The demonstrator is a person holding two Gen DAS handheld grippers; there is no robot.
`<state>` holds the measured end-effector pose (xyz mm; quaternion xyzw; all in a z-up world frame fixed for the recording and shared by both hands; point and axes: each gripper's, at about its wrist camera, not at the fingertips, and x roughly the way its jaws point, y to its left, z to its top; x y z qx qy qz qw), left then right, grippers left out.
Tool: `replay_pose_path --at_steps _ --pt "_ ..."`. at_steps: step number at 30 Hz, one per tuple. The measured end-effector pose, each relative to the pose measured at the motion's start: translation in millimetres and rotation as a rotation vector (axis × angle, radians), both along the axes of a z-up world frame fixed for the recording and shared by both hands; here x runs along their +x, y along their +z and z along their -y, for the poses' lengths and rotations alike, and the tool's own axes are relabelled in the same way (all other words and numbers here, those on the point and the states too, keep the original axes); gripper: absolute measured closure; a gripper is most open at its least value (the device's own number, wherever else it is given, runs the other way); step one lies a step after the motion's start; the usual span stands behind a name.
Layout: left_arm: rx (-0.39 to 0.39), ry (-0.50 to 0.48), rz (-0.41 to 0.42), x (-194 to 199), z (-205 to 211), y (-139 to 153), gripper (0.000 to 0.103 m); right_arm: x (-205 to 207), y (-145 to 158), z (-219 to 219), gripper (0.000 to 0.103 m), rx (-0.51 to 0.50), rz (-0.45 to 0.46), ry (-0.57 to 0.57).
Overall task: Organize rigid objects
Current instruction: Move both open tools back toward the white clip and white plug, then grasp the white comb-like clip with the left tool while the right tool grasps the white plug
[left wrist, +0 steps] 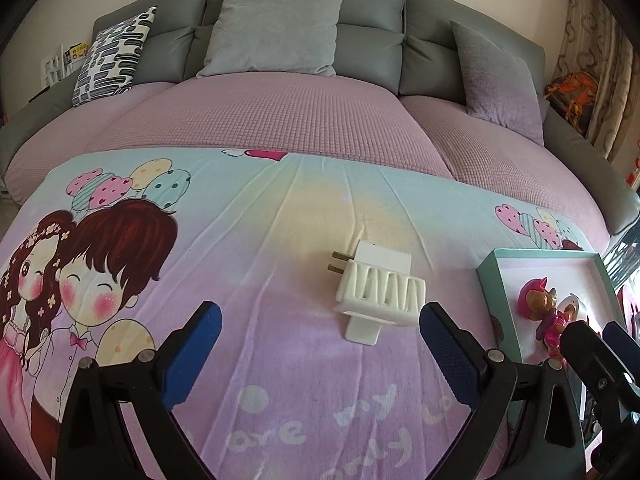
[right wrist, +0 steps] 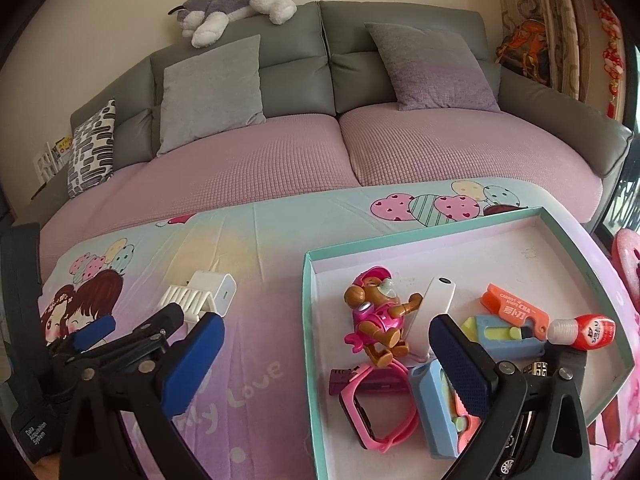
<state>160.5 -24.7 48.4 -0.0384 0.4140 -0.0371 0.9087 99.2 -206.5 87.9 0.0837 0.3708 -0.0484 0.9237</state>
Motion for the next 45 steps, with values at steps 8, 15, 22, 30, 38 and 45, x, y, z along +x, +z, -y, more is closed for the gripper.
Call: replay_pose_path --at_steps 8,15,22,30,38,45 --pt "-0.011 -0.045 0.029 12 11 -12 0.010 1 -3 3 0.000 -0.009 -0.011 -0.007" --pt "-0.042 -0.083 0.015 17 14 -17 0.036 2 -5 0 0.000 -0.030 -0.014 -0.005" --pt "-0.086 -0.080 0.025 14 7 -14 0.050 3 -8 -8 0.000 -0.062 -0.022 0.005" --pt "-0.104 0.007 0.062 4 -24 0 0.051 7 -6 -27 0.000 -0.071 -0.003 0.047" --pt "-0.102 0.170 0.084 -11 -78 14 0.051 36 -4 -70 0.000 -0.029 0.038 0.167" --pt "-0.125 0.273 0.076 -17 -114 14 0.051 76 -37 -106 0.001 -0.058 -0.054 0.221"
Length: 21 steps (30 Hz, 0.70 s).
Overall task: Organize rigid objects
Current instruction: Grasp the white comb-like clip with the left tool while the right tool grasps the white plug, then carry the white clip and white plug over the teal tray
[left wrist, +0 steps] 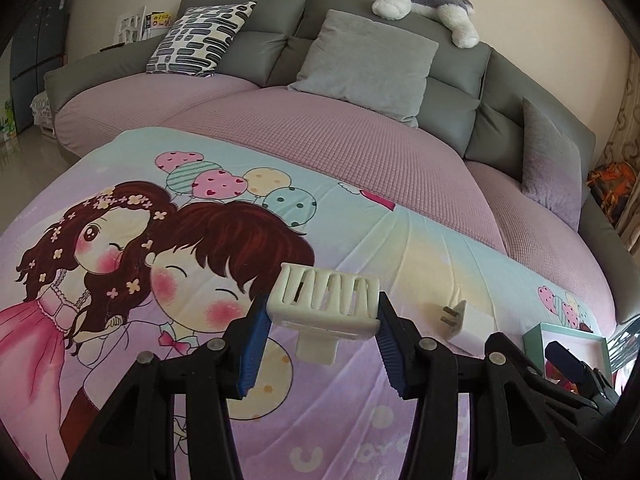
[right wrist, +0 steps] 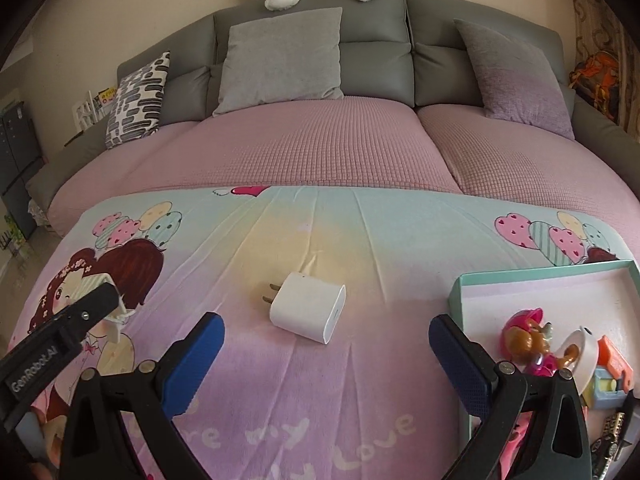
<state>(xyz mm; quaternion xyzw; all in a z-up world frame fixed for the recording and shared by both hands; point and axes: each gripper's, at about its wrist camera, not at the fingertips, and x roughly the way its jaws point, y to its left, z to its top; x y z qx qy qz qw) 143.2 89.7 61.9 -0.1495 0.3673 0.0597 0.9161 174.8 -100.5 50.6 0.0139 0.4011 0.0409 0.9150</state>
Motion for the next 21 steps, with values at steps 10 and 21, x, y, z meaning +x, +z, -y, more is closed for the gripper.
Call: replay_pose_path --at_steps 10,21 --pt "-0.035 0.037 -0.037 3 -15 -14 0.051 38 -37 -21 0.019 -0.043 -0.105 0.026" --pt "-0.022 0.015 -0.042 2 -9 -9 0.051 32 -33 -16 0.049 -0.037 -0.111 0.008"
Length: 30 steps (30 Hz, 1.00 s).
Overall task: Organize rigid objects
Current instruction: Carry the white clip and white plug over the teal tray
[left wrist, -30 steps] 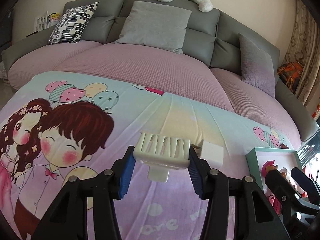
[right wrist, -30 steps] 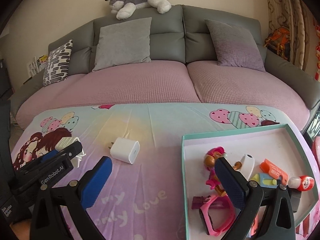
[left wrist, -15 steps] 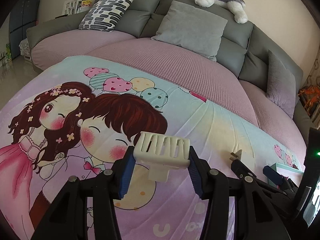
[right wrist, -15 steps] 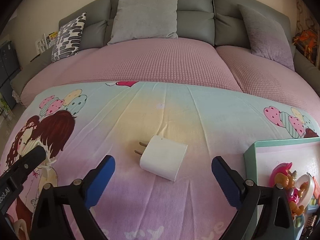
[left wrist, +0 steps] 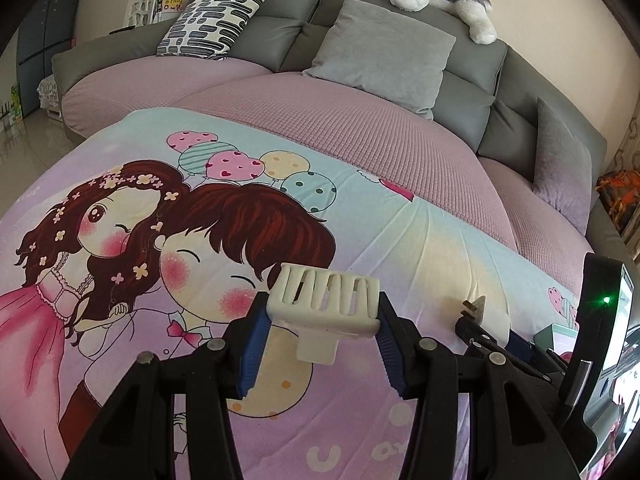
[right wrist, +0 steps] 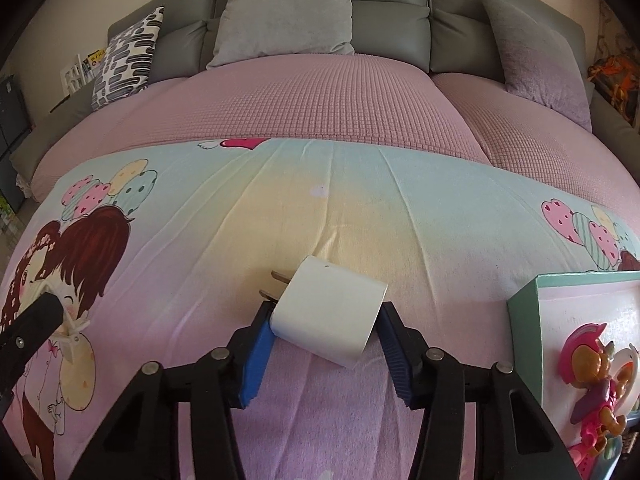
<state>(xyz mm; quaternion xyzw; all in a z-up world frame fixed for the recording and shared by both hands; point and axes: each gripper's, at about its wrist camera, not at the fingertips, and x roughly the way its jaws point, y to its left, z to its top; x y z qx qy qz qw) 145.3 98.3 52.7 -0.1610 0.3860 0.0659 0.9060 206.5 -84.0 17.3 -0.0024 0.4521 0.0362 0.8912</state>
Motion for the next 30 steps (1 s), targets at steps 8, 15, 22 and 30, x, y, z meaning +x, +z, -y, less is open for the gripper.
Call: replay_pose_path --at_steps 8,15,22,30 --pt "0.036 -0.045 0.031 -12 23 20 0.051 -38 21 26 0.049 0.058 0.031 -0.051" --pt "0.101 -0.122 0.060 -26 57 41 0.051 -83 47 61 0.049 0.069 0.076 -0.129" --pt "0.088 -0.238 0.126 -33 97 63 0.051 -124 72 109 0.049 0.040 0.112 -0.248" --pt "0.109 -0.362 0.156 -37 146 77 0.051 -148 88 166 0.049 0.035 0.155 -0.369"
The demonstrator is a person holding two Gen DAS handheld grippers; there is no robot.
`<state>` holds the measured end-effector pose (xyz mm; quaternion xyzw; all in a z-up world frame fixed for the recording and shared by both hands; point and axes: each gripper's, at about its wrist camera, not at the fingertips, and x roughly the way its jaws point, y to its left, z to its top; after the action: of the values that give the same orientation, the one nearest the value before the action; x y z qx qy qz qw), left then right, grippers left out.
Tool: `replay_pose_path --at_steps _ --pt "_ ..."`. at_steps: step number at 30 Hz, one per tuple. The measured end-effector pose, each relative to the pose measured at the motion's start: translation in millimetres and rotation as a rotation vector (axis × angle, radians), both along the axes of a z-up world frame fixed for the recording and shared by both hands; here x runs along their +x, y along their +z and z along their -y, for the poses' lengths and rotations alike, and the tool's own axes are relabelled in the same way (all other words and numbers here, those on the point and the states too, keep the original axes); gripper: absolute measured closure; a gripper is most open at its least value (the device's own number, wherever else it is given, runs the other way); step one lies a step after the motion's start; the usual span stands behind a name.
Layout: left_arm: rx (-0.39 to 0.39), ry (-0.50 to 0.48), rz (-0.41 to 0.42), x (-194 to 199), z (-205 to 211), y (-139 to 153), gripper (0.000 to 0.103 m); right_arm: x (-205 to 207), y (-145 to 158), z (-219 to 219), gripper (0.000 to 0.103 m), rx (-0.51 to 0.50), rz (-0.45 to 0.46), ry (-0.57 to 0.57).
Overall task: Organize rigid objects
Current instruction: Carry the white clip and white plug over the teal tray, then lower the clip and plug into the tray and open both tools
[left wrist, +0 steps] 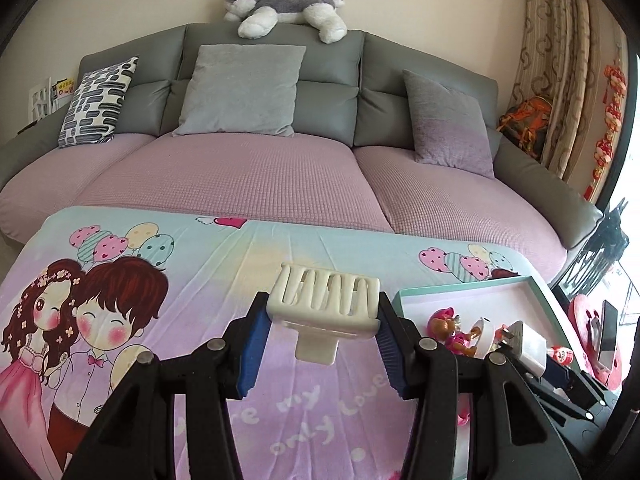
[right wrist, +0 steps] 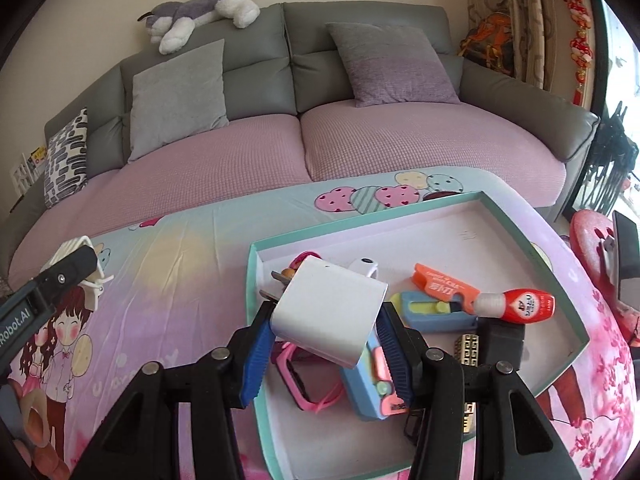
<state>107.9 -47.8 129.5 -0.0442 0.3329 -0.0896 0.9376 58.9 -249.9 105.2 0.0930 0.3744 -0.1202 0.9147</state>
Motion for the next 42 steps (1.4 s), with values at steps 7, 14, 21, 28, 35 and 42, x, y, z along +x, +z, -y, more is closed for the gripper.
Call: replay_pose_path --at_steps 7,14,21,28,35,42 --pt "0.025 -0.066 0.003 -2 32 2 0.051 -10 3 47 0.049 0.018 0.006 -0.101" --pt "0.061 -0.134 -0.009 -3 68 -1 0.051 -21 5 83 0.049 0.054 0.020 -0.172" --pt "0.070 -0.203 -0.008 -3 102 -4 0.051 -28 8 106 0.049 0.066 0.041 -0.225" --pt "0.091 -0.286 -0.020 -4 139 -12 0.050 -29 2 119 0.049 0.086 0.033 -0.241" --pt "0.132 -0.352 -0.027 -10 173 -19 0.050 -30 -7 130 0.049 0.089 -0.001 -0.255" --pt "0.159 -0.362 -0.084 -4 186 -34 0.050 -21 -19 125 0.048 0.085 -0.055 -0.211"
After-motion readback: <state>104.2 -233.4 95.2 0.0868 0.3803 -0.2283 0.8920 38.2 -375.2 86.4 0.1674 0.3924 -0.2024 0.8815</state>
